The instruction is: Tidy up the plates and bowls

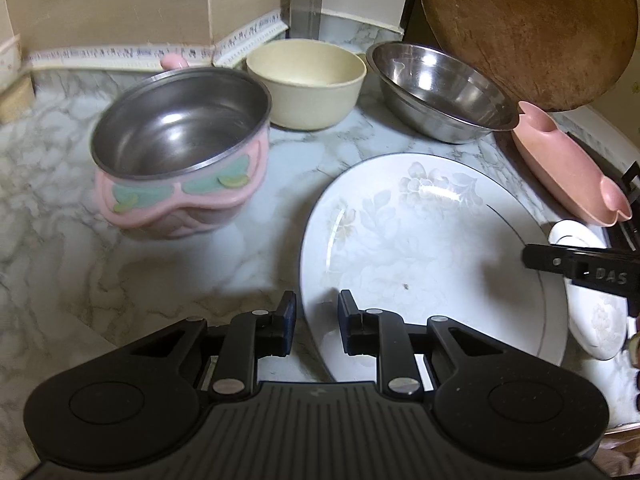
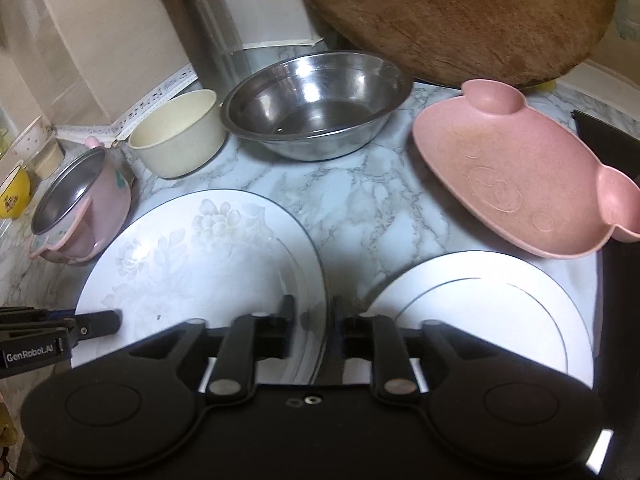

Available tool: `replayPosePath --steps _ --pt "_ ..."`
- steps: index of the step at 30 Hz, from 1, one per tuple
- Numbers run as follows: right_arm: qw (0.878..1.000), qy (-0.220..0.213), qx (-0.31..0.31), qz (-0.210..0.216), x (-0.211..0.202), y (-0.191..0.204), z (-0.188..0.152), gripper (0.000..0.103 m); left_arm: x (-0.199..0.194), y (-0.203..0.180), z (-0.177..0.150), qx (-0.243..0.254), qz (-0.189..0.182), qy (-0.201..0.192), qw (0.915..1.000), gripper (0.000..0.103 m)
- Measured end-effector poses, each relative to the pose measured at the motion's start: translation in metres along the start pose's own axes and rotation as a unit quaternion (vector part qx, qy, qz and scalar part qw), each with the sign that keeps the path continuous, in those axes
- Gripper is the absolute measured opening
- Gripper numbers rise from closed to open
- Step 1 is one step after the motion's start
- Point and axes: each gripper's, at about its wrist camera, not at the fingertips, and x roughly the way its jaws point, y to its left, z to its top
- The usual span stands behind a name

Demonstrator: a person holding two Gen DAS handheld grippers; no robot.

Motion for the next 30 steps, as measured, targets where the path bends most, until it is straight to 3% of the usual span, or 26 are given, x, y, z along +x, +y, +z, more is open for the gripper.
replayPosePath --steps 2,6,12,15,17,22,25,30 --pt "1.000 -0.005 0.003 0.001 -0.005 -0.002 -0.001 0.027 -0.002 0.001 0.000 0.003 0.003 -0.002 1.0000 0.021" --pt "0.999 -0.026 -0.003 -0.020 -0.017 -0.001 -0.004 0.050 -0.010 0.004 -0.002 0.005 0.008 -0.012 0.9999 0.021" --pt "0.998 -0.048 -0.006 -0.031 -0.036 -0.002 -0.009 0.065 -0.024 0.002 -0.003 0.016 0.003 -0.031 0.9994 0.023" --pt "0.998 -0.058 -0.007 -0.037 -0.046 -0.001 -0.011 0.068 -0.032 -0.002 -0.003 0.020 -0.005 -0.044 0.9988 0.040" --pt "0.997 -0.066 -0.009 -0.044 -0.052 0.000 -0.015 0.072 -0.038 -0.005 -0.004 0.024 -0.010 -0.056 0.9981 0.059" --pt "0.995 -0.081 -0.005 -0.054 -0.069 -0.001 -0.021 0.078 -0.049 -0.018 -0.001 0.044 -0.031 -0.076 0.9957 0.060" --pt "0.994 -0.091 -0.001 -0.059 -0.080 -0.003 -0.026 0.083 -0.057 -0.027 0.001 0.059 -0.047 -0.095 0.9926 0.071" --pt "0.992 -0.109 0.005 -0.070 -0.101 -0.008 -0.037 0.094 -0.068 -0.043 0.005 0.083 -0.074 -0.132 0.9850 0.078"
